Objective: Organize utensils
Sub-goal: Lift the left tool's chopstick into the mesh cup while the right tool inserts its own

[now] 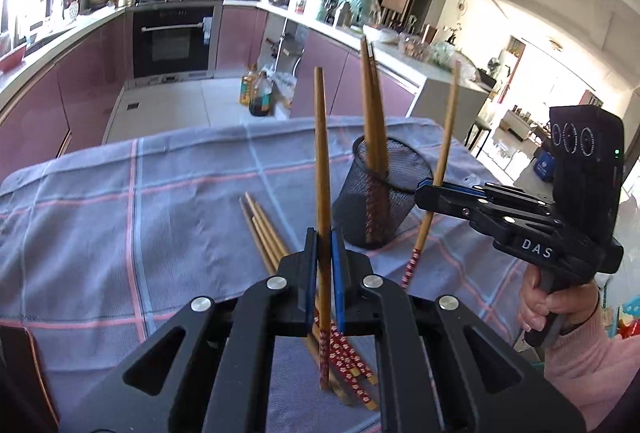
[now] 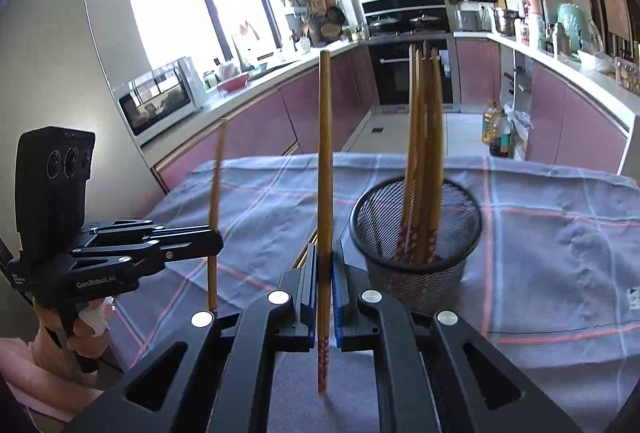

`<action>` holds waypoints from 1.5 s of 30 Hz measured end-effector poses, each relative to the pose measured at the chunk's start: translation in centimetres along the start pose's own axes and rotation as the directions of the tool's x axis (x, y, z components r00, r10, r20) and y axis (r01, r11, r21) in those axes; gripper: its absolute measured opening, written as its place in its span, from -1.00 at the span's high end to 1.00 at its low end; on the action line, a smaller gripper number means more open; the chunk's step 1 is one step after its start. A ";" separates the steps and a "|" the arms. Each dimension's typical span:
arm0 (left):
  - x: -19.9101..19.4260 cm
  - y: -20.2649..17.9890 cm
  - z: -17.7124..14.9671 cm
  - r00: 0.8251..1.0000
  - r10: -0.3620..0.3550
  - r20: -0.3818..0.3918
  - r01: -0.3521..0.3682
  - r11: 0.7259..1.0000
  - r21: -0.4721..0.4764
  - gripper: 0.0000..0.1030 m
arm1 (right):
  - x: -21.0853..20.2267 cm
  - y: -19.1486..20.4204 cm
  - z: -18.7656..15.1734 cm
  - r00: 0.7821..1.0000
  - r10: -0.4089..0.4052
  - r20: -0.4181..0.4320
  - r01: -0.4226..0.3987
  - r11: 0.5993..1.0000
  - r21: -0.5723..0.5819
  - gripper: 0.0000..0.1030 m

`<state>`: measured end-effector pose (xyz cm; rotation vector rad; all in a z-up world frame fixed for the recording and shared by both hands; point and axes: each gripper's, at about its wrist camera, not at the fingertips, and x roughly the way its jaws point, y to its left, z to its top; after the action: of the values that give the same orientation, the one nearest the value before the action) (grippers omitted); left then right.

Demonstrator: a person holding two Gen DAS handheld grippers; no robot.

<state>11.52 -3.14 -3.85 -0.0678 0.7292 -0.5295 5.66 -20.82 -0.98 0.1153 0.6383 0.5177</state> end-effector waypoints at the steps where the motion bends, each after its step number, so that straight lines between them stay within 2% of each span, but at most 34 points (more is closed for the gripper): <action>1: -0.4 -0.3 0.2 1.000 -0.003 0.011 0.003 1.000 0.006 0.85 | -0.4 -0.1 0.2 1.000 -0.001 0.011 0.001 1.000 0.001 0.89; 10: -2.5 -1.7 3.0 0.994 -0.036 0.099 0.034 0.999 0.014 0.85 | -3.2 -1.7 2.3 0.995 -0.012 0.099 0.013 1.000 -0.003 0.89; 16: -3.2 -3.0 5.7 0.985 -0.059 0.163 0.055 0.998 0.030 0.85 | -4.9 -2.6 4.6 0.988 -0.026 0.155 0.031 0.999 -0.030 0.89; 23: -4.0 -4.9 9.2 0.970 -0.083 0.228 0.072 0.996 0.056 0.85 | -5.3 -3.2 6.5 0.979 -0.049 0.196 0.059 0.997 -0.047 0.89; 29: -3.7 -6.7 10.9 0.965 -0.088 0.249 0.069 0.994 0.084 0.85 | -4.9 -4.1 7.4 0.975 -0.061 0.211 0.072 0.996 -0.043 0.89; 32: -2.7 -7.3 11.1 0.972 -0.081 0.222 0.061 0.994 0.096 0.85 | -4.2 -4.6 7.5 0.978 -0.066 0.197 0.074 0.997 -0.036 0.89; 39: 1.3 -8.6 10.0 0.995 -0.052 0.087 0.039 0.987 0.153 0.85 | -2.0 -5.4 6.7 0.991 -0.079 0.109 0.082 0.996 -0.029 0.89; 45: 3.9 -8.1 9.2 0.999 -0.038 -0.004 0.038 0.983 0.178 0.85 | 0.2 -6.2 5.9 0.997 -0.083 0.005 0.083 0.996 -0.018 0.89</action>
<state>16.41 -13.18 2.53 0.0849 0.6793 -0.6290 11.97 -25.81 2.03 0.0722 0.6317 0.4424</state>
